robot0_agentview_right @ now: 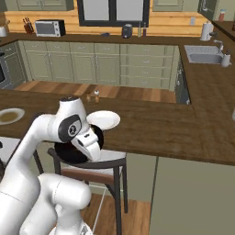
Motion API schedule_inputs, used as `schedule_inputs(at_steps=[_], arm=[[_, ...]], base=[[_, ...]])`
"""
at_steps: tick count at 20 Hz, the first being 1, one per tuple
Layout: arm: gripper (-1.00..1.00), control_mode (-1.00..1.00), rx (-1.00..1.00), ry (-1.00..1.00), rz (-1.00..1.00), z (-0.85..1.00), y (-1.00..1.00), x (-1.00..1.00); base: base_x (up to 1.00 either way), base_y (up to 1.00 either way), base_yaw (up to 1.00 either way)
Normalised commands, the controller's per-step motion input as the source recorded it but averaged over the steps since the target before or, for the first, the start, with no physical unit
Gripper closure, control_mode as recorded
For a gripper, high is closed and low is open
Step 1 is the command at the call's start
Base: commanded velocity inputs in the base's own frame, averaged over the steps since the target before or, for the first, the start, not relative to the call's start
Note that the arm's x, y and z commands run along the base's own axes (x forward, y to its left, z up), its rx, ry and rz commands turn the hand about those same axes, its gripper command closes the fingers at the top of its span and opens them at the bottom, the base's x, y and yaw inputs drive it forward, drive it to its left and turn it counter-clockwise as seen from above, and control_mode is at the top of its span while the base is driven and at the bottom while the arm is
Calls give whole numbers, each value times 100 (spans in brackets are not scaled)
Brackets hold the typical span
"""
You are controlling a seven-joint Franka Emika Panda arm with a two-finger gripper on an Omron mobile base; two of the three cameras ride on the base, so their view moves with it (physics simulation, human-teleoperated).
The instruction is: Pick the chicken drumstick and avocado from their plates and place them in the bowl. Then put the bowl in the fridge.
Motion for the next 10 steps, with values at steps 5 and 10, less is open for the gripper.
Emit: schedule_inputs(at_steps=[5, 10], arm=[[100, 100, 0, 0, 0, 0, 0, 0], [100, 100, 0, 0, 0, 0, 0, 0]], base=[[-47, 18, 8], [-64, 63, 52]])
